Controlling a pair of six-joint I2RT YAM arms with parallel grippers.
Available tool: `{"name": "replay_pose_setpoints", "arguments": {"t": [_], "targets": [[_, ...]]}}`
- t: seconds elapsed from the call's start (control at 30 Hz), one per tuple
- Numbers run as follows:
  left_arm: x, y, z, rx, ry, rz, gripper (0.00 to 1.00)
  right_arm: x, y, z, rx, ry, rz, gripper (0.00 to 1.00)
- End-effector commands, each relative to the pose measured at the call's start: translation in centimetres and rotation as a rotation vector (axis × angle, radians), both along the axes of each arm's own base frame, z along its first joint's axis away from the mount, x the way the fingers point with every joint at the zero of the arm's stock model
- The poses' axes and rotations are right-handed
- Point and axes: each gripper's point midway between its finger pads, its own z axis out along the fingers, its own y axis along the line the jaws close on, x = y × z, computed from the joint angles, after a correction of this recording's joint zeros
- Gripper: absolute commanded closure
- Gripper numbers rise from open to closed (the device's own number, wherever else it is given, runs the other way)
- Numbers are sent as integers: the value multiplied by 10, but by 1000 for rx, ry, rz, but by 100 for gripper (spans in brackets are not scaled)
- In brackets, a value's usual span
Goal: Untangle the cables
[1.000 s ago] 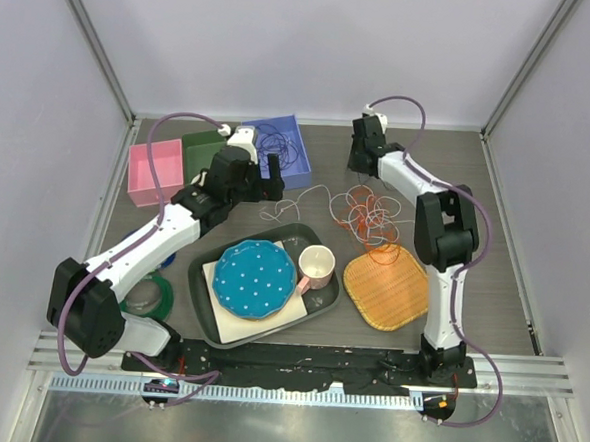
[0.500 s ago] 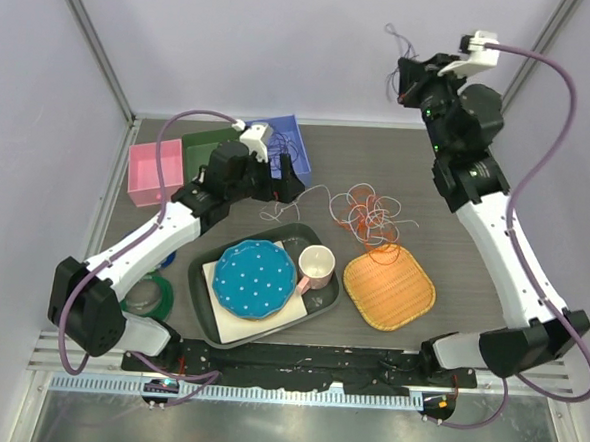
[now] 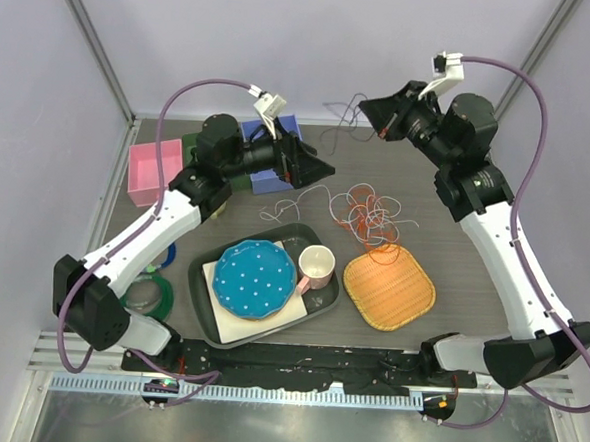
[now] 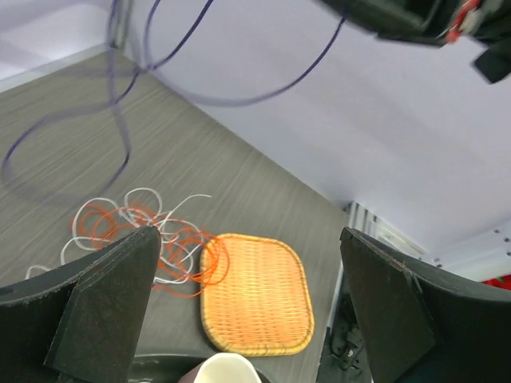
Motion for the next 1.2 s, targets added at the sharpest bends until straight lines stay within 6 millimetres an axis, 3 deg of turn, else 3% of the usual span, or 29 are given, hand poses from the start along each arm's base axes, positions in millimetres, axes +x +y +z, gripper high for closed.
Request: {"name": "replay_pose_setpoints", "arguments": {"t": [0.0, 0.07, 0.13, 0.33, 0.47, 0.53, 0.67, 0.7, 0.73, 0.77, 0.8, 0.9, 1.03, 1.07, 1.13, 1.17], "targets": [[-13, -15, 24, -79, -61, -131, 0, -35, 23, 9, 96, 27, 172, 99], [-3, -17, 25, -73, -55, -105, 0, -42, 32, 3, 121, 55, 231, 99], [13, -23, 11, -39, -14, -79, 0, -47, 37, 2, 128, 63, 261, 99], [28, -42, 11, -60, 56, -132, 0, -56, 47, -2, 132, 88, 305, 99], [41, -44, 6, -58, 58, -92, 0, -62, 52, 3, 169, 89, 334, 99], [43, -45, 6, -59, 59, -83, 6, -62, 54, 3, 192, 90, 335, 99], [41, -44, 8, -92, 57, -86, 35, -58, 53, 0, 210, 97, 311, 99], [42, -41, 13, -101, 47, -62, 51, -58, 53, -5, 213, 110, 309, 99], [43, -39, 15, -110, 37, -46, 58, -57, 52, -6, 216, 115, 305, 99], [45, -37, 11, -103, 41, -24, 72, -57, 52, -8, 220, 123, 301, 99], [54, -30, 15, -111, 38, 52, 100, -56, 52, -12, 219, 130, 299, 99], [68, -16, 11, -83, 46, 181, 100, -57, 49, -17, 221, 137, 279, 98], [82, 2, 0, -43, 73, 320, 100, -53, 33, -22, 202, 110, 179, 85], [84, 5, -1, -36, 72, 347, 100, -52, 29, -25, 186, 102, 155, 66], [94, 16, -6, -12, 78, 416, 100, -46, 19, -35, 163, 119, 80, 44], [98, 19, -6, -5, 79, 438, 100, -45, 12, -37, 154, 119, 43, 27]]}}
